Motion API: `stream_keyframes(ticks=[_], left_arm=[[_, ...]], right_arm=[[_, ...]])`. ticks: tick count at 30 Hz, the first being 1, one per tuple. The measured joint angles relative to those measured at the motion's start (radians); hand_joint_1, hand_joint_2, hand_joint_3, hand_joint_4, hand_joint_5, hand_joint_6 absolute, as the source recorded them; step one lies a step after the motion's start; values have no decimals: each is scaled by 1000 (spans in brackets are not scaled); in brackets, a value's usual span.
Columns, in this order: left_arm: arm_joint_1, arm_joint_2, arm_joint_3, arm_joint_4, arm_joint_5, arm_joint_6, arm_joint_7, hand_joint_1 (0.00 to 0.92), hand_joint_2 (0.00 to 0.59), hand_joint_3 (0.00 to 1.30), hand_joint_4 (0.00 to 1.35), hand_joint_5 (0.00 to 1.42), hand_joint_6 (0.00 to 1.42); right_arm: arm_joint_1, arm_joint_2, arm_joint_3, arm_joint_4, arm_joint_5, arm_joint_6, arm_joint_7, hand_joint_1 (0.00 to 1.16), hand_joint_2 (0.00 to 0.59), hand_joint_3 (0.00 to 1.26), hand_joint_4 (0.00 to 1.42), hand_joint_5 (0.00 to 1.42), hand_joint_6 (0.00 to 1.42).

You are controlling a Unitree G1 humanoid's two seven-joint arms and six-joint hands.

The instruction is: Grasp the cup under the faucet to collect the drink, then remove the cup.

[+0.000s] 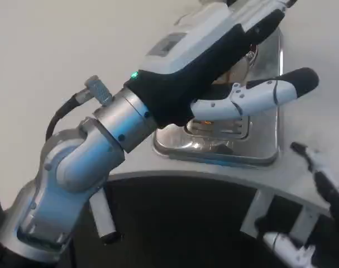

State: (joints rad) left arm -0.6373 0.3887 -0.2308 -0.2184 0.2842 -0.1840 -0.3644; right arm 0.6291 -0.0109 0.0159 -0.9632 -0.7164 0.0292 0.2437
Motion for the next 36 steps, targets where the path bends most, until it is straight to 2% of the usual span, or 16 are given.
stream_keyframes(ticks=[5, 8, 11, 17, 24, 31, 36], left_arm=[[2, 0, 14, 5, 3, -8, 4, 0, 217, 0, 0, 0, 0], [6, 0, 16, 5, 6, -9, 8, 0, 217, 0, 0, 0, 0], [10, 0, 19, 5, 8, -9, 9, 0, 217, 0, 0, 0, 0], [11, 0, 23, 4, 8, -6, 10, 0, 217, 0, 0, 0, 0], [11, 2, 25, 4, 7, -2, 9, 0, 217, 0, 0, 0, 0], [12, 3, 29, 4, 7, -1, 9, 0, 216, 0, 0, 0, 0], [11, 4, 29, 12, 7, -1, 9, 0, 216, 0, 0, 0, 0]], right_arm=[[-94, 35, 9, 1, 13, 93, 0, 492, 271, 46, 22, 65, 162], [-144, 62, 27, 10, 23, 157, -1, 486, 268, 46, 22, 61, 162], [-209, 68, 42, 25, 24, 195, -2, 490, 250, 36, 11, 52, 150], [-300, 66, 55, 73, 12, 237, -34, 576, 232, 16, 1, 28, 133], [-399, 59, 69, 140, -15, 273, -81, 788, 202, 0, 0, 0, 124], [-493, 53, 73, 210, -15, 289, -109, 822, 202, 0, 0, 0, 141], [-541, 60, 80, 293, 6, 296, -159, 835, 208, 0, 0, 0, 154]])
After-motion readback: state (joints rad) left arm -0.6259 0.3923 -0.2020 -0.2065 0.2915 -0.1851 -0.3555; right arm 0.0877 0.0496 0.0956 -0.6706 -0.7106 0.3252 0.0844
